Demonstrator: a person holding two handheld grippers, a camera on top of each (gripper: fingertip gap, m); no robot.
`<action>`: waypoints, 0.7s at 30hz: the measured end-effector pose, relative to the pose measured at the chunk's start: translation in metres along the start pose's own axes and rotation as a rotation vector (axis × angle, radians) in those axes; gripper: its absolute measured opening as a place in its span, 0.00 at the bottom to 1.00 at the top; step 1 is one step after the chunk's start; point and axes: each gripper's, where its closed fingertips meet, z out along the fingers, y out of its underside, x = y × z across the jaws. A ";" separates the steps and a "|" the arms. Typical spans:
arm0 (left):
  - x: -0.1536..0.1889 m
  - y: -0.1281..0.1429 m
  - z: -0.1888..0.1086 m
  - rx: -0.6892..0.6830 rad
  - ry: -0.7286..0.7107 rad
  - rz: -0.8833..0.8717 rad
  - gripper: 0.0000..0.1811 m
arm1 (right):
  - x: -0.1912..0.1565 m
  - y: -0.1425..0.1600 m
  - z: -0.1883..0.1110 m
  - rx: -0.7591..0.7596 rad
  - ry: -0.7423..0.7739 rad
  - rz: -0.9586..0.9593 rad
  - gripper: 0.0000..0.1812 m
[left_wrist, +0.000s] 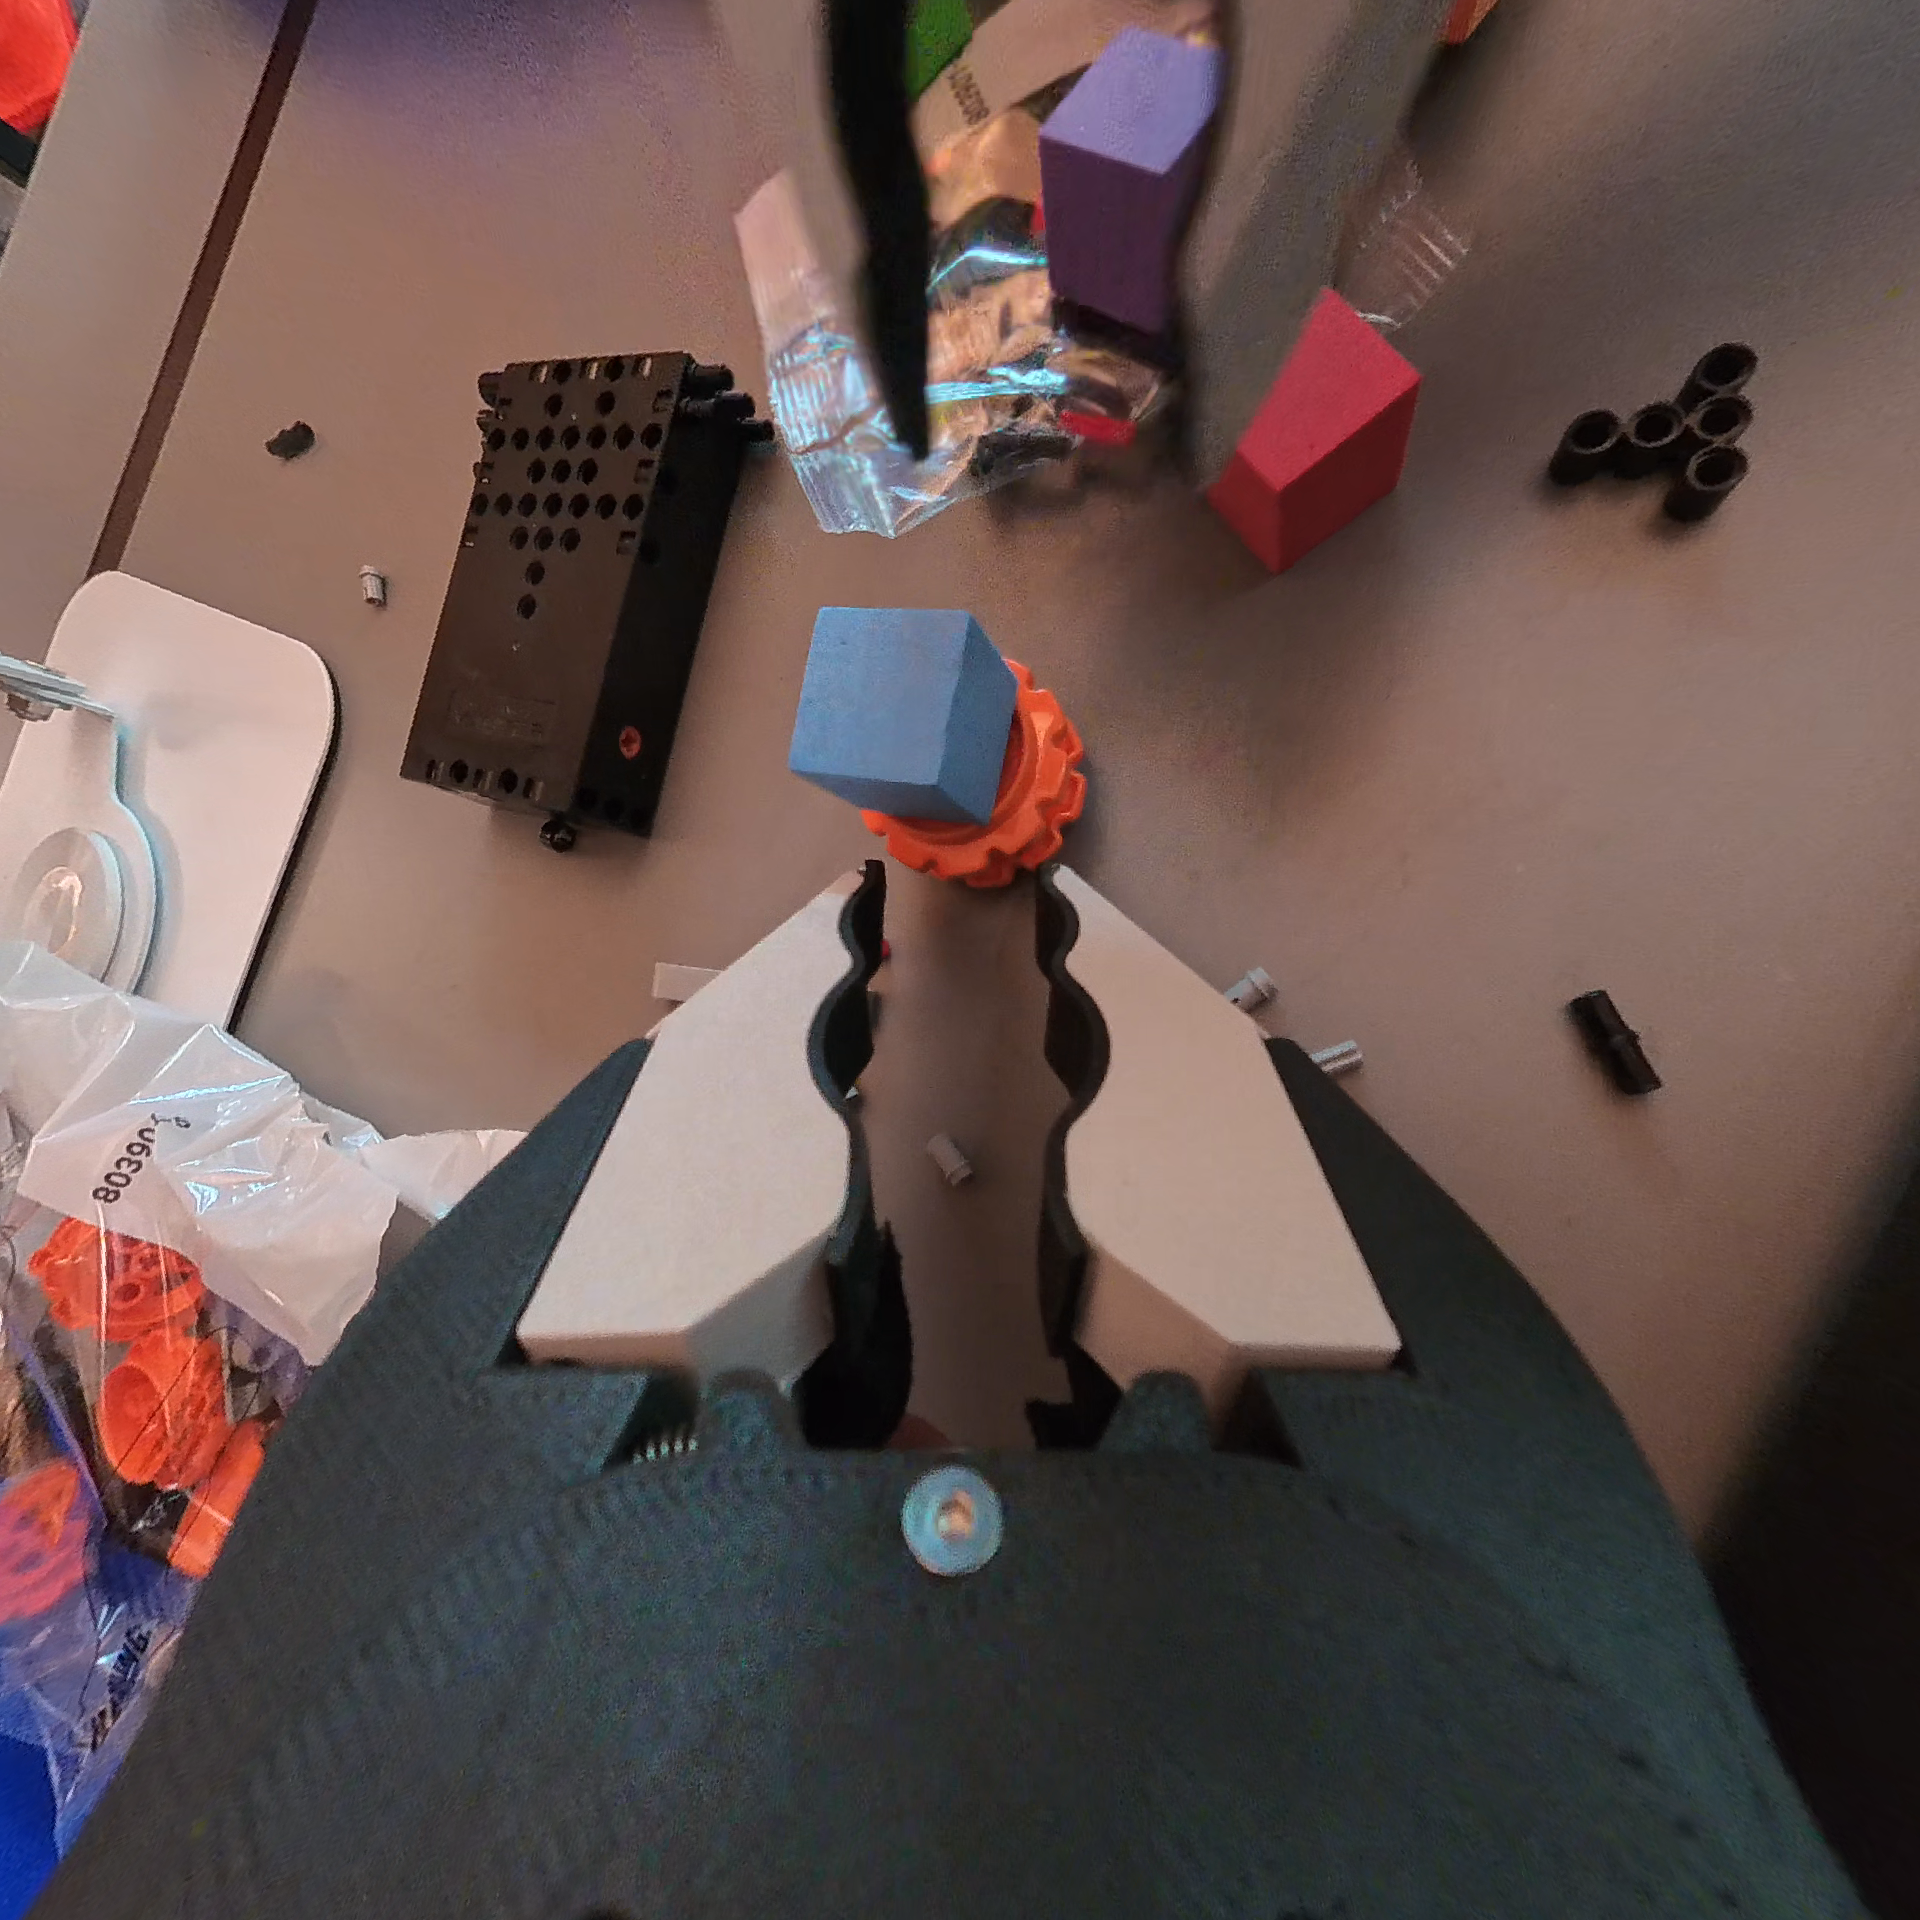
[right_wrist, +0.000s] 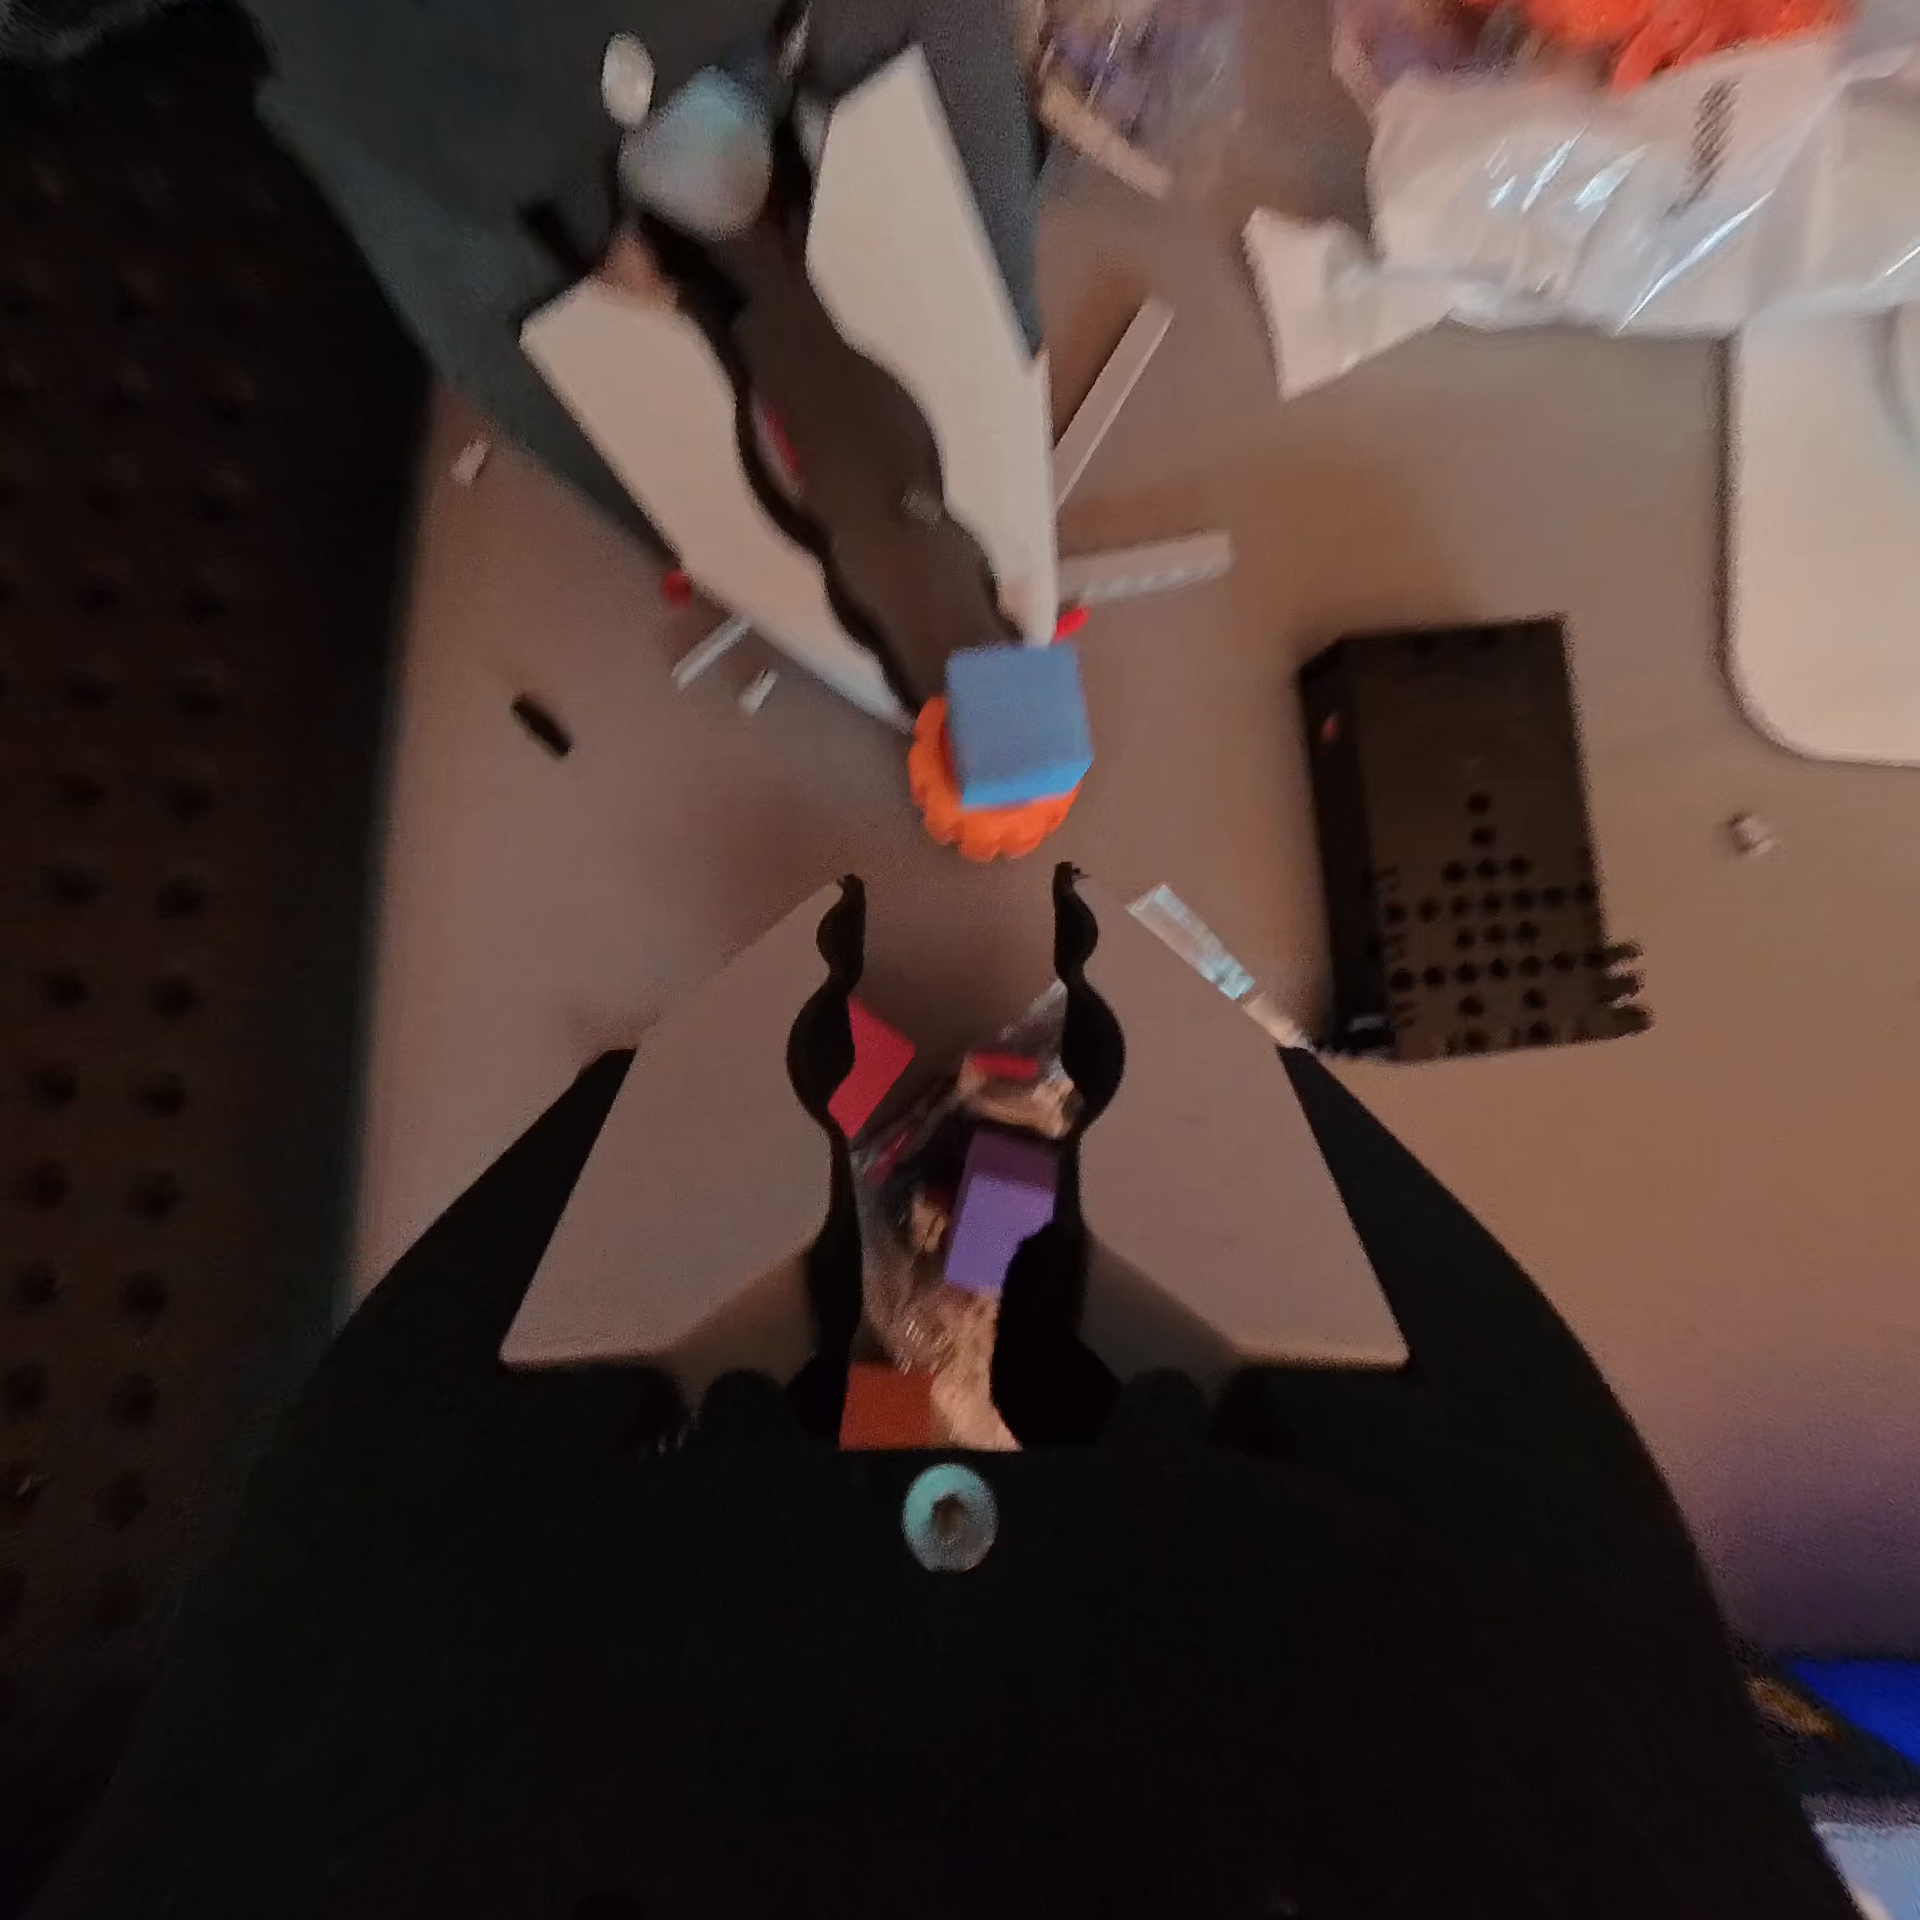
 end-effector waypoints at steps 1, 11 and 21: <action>0.000 0.000 0.000 -0.002 0.000 0.002 0.15 | -0.005 0.010 -0.002 -0.032 -0.017 0.005 0.21; 0.001 0.000 0.000 -0.001 0.001 -0.002 0.15 | -0.031 0.056 0.004 -0.147 -0.062 0.134 0.22; 0.000 -0.001 -0.003 0.016 0.008 -0.013 0.15 | -0.018 0.020 -0.014 -0.038 -0.020 0.104 0.16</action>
